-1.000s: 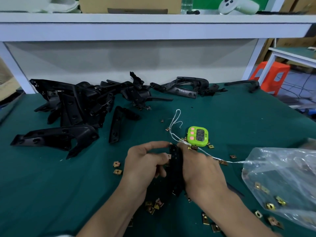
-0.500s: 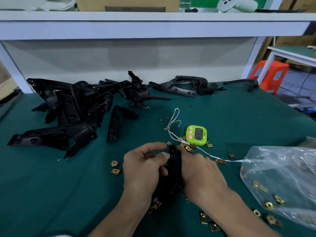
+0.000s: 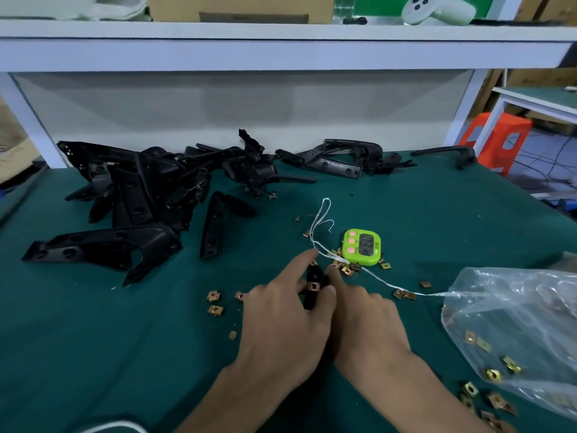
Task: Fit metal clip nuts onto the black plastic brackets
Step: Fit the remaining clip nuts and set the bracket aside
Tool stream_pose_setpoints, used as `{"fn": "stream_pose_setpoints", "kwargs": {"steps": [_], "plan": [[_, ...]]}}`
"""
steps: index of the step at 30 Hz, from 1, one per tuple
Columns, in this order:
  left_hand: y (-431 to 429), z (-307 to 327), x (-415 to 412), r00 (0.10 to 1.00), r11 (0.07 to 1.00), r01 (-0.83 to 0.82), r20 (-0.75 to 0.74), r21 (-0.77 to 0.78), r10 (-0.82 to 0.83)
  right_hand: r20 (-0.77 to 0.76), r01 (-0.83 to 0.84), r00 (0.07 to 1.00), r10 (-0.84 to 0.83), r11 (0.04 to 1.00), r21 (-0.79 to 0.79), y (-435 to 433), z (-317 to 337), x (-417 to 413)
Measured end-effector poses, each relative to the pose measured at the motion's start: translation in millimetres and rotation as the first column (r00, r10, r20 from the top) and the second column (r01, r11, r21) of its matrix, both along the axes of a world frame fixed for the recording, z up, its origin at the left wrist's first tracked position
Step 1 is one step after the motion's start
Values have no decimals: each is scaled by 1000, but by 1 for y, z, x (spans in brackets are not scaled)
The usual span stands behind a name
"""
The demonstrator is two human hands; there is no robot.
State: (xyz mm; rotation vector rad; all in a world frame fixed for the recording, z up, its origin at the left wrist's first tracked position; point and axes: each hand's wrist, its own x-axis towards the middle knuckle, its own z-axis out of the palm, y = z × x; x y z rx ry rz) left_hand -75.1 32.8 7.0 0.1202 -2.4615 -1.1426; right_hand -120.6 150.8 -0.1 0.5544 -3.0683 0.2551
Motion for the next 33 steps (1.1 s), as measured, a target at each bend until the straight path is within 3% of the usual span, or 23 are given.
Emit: {"fn": "stream_pose_setpoints", "kwargs": {"steps": [5,8,10,13,16,18,21,27,33], "plan": [[-7,1,-2,991,992,122,-42,-36,-123,6,14,1000,-14,998,-68,4,-2,-1],[-5,-4,-3,988,957,156,-47,243,-149,-44,21,999,-27,992,-127,9,0,-9],[-7,-5,-6,997,936,77,-16,343,-77,-100,58,992,-75,986,-155,15,3,-19],[-16,-5,-9,995,981,23,87,194,-41,-163,131,974,-156,979,-155,28,3,-32],[-25,-2,-11,933,969,243,286,-50,-220,-192,161,963,-189,976,-148,40,0,-36],[-28,0,-13,835,903,420,425,-85,-349,-185,168,964,-191,977,-132,43,-1,-36],[-35,4,-16,742,859,511,513,-17,-431,-147,145,976,-159,984,-101,41,-2,-36],[-35,5,-16,759,844,518,532,-142,-376,-101,126,986,-135,988,-91,38,-1,-33],[-22,-3,-13,927,927,339,225,-161,-300,-87,94,991,-104,988,-122,37,-2,-30]]}}
